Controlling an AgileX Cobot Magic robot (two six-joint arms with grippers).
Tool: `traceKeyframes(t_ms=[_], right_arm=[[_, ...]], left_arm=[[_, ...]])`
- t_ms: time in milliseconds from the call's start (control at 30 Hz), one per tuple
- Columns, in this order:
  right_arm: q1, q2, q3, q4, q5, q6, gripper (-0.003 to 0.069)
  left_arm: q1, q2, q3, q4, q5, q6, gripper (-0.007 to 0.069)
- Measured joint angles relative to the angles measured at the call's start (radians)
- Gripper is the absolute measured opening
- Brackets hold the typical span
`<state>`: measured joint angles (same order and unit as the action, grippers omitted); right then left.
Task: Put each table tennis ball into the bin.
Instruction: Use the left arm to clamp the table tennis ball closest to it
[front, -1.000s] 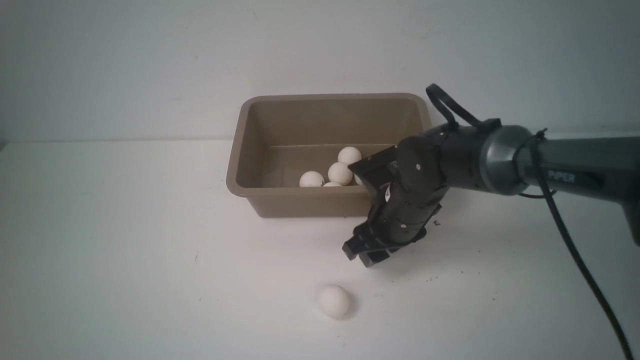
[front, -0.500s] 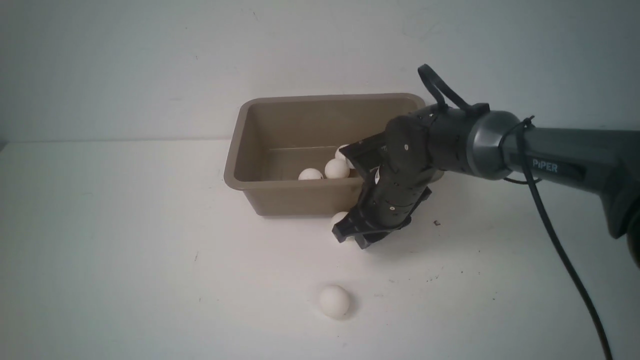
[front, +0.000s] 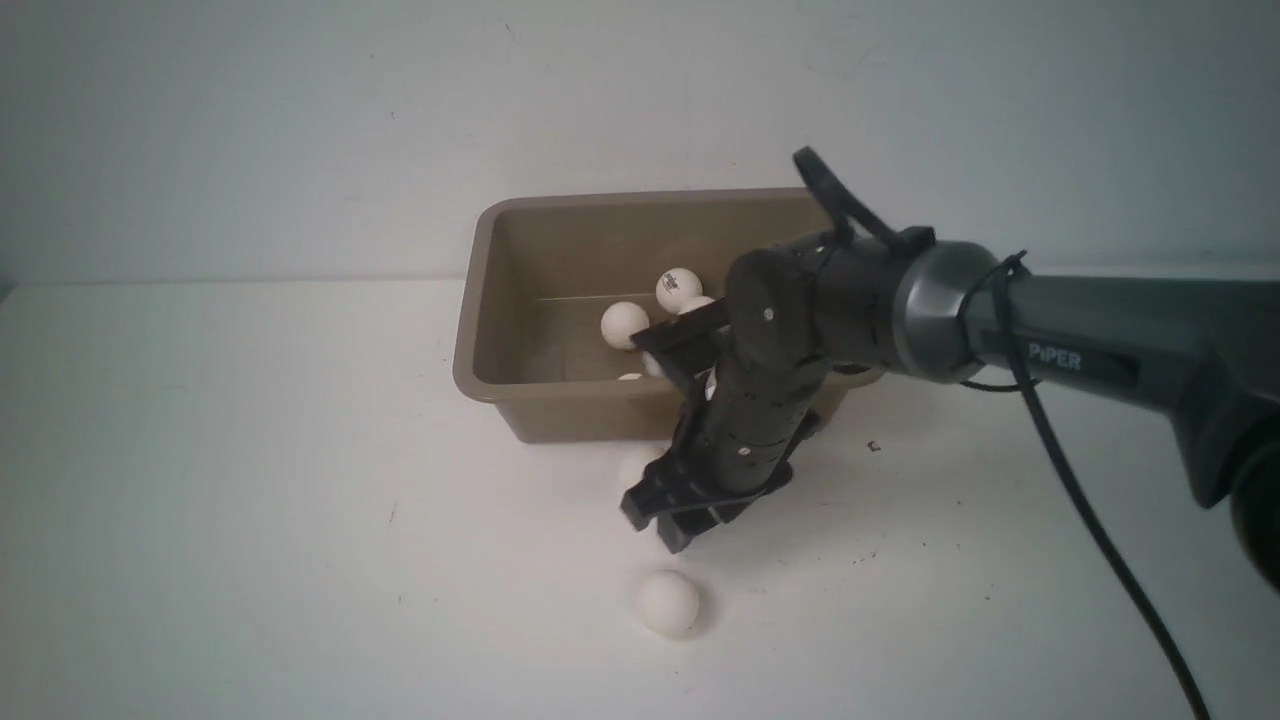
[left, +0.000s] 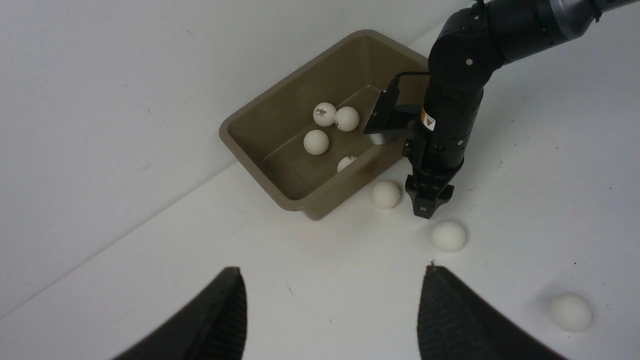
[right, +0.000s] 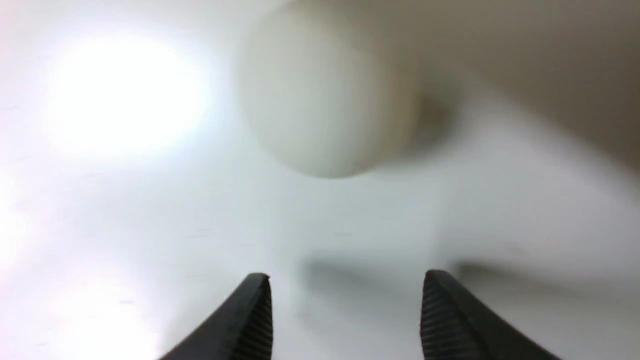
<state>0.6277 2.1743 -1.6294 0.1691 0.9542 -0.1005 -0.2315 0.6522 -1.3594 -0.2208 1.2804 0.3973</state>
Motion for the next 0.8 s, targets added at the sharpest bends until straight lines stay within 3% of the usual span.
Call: traceKeyframes(t_ms=[467,800], right_arm=[[0.036,-0.011,-0.002,0.006,-0.035,0.002,0.0372],[0.118,-0.027,-0.05,0.014,0.014,0.002,0.0374]], left_arm=[[0.0,0.0,0.0,-0.002,0.0,0.0,0.0415],[0.0,0.0,0.0,-0.002,0.0,0.0,0.0415]])
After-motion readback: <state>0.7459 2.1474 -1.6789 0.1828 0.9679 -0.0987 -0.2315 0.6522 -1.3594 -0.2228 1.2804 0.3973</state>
